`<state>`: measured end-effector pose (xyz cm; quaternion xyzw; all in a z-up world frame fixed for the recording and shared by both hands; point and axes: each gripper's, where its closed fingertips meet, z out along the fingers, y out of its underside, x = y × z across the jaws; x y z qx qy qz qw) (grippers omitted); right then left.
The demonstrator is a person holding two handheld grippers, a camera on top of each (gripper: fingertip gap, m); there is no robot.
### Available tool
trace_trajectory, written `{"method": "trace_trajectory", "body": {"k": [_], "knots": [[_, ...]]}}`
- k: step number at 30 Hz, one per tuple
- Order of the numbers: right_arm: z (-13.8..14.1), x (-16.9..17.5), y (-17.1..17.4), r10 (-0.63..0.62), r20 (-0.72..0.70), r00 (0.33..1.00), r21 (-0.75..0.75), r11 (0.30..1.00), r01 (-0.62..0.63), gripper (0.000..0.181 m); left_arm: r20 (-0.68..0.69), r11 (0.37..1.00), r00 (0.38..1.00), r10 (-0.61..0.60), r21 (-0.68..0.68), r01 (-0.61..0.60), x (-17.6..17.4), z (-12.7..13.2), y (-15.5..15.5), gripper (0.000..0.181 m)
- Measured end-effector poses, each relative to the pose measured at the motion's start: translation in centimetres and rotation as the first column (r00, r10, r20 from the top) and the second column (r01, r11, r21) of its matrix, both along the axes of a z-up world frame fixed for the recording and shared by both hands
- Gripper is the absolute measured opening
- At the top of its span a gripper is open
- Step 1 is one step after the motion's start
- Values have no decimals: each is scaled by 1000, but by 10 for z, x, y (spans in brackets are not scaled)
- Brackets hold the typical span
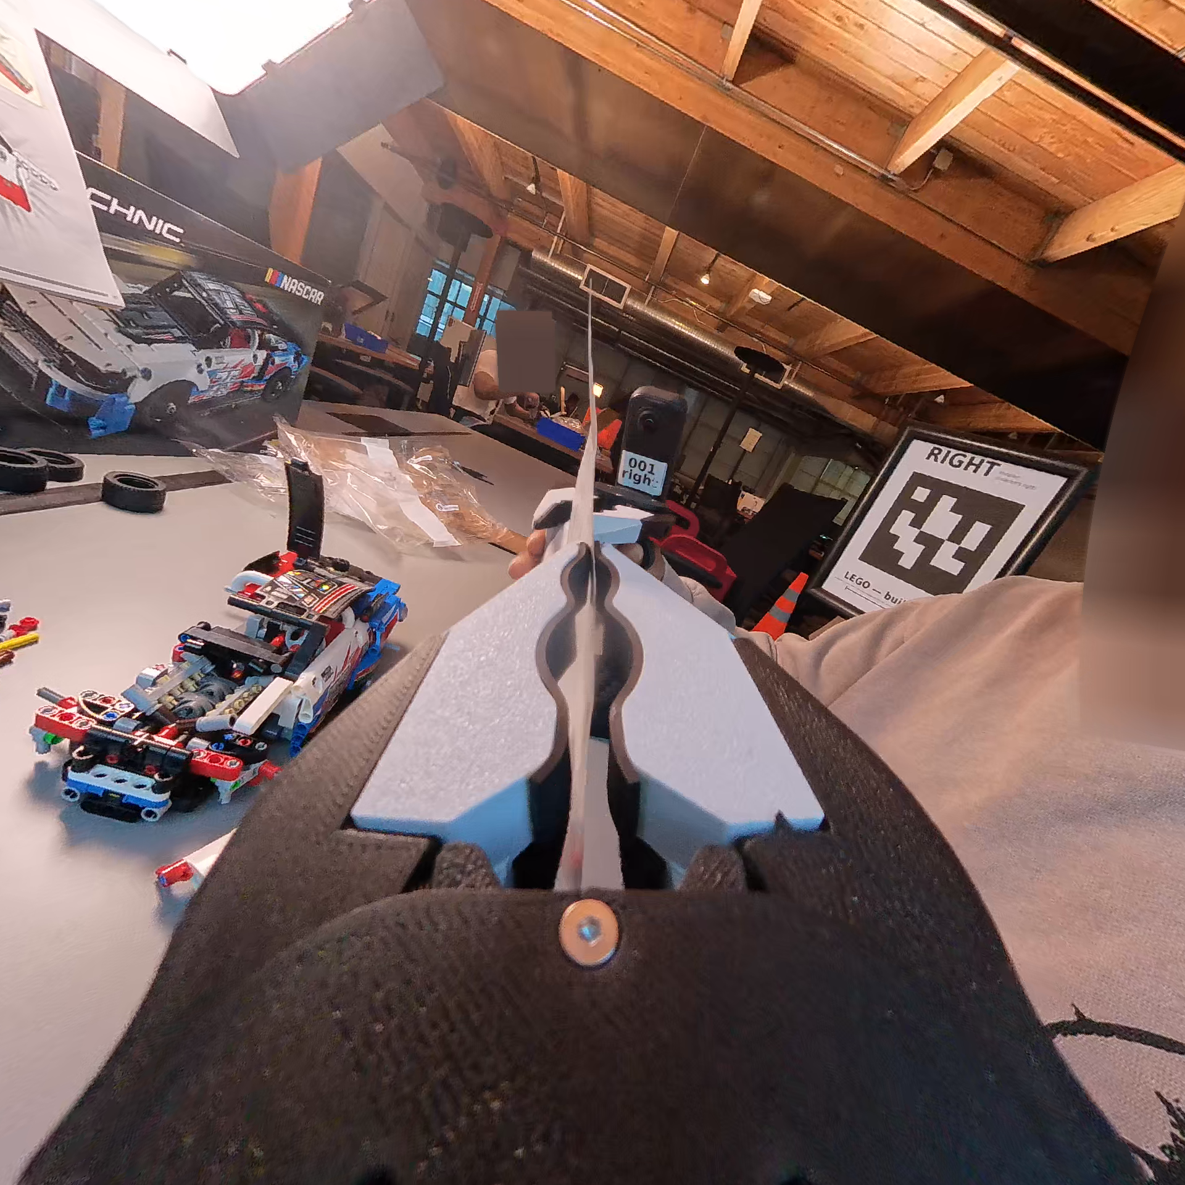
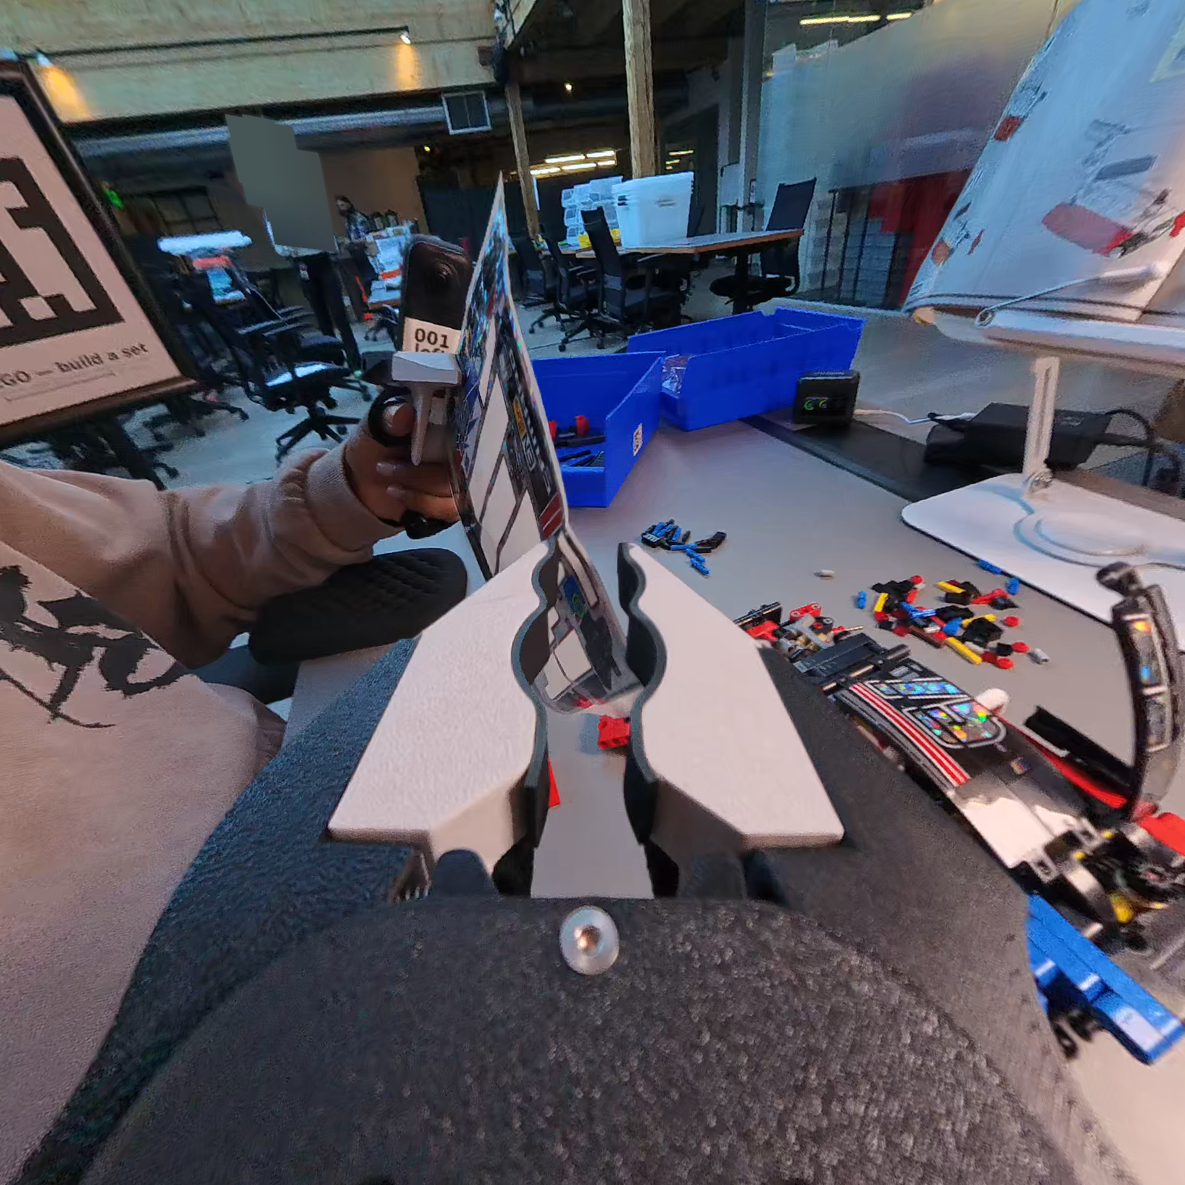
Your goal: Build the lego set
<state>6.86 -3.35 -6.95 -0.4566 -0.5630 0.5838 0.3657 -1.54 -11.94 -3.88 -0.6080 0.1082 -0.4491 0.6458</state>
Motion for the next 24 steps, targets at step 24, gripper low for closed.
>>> {"method": "trace_trajectory", "body": {"k": [24], "knots": [[29,-31,-44,-29,-93,995,485,871,71,27,54,999,999,-9,-35,11,1,-8,2,0]]}}
